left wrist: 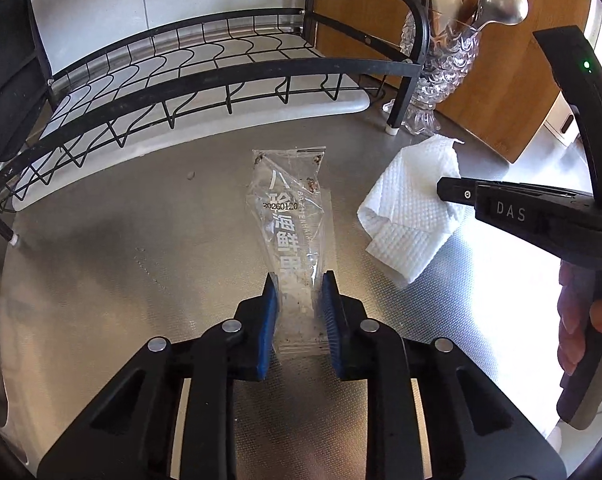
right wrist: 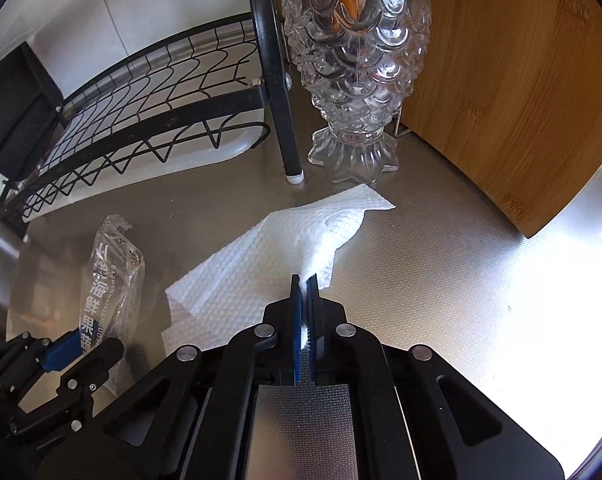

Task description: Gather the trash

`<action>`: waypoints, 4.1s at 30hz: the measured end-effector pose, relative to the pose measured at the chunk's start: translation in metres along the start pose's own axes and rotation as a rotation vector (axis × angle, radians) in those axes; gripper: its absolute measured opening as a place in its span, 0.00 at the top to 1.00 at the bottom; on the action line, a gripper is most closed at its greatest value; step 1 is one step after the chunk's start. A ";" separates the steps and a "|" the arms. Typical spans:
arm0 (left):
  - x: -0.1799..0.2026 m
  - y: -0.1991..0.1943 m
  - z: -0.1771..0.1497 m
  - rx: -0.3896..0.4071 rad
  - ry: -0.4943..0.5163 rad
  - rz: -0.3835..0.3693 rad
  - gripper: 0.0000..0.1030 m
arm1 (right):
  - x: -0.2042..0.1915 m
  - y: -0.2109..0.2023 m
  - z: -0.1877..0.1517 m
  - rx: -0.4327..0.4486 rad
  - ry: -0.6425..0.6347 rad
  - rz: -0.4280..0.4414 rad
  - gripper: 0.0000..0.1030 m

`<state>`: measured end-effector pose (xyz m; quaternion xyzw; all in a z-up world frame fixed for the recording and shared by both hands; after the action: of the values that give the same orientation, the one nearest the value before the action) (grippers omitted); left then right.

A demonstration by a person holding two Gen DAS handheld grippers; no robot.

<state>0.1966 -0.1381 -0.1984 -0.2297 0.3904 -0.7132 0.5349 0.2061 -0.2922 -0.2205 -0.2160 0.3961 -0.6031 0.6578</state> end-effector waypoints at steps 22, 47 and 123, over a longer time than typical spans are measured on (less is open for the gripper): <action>-0.055 -0.135 -0.033 0.126 -0.077 -0.005 0.95 | -0.053 -0.135 -0.037 0.105 -0.082 0.145 0.97; -0.108 -0.224 -0.235 0.000 -0.208 -0.009 0.95 | -0.120 -0.175 -0.252 -0.178 -0.154 0.251 0.97; -0.098 0.064 -0.401 -0.543 -0.229 -0.061 0.24 | -0.058 0.126 -0.397 -0.550 0.162 0.135 0.22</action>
<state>-0.0329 0.0709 -0.4775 -0.4549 0.4969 -0.5679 0.4729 -0.0233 -0.1370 -0.5369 -0.3107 0.6094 -0.4432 0.5794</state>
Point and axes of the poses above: each gripper's, at about its wrist camera, not at the fingertips, and y roughly the way its jaws point, x to its right, z to its top, the point moved 2 cm from there along y, roughly the way its jaws point, and after that the axes turned 13 degrees about z, right-handed, at the moved point
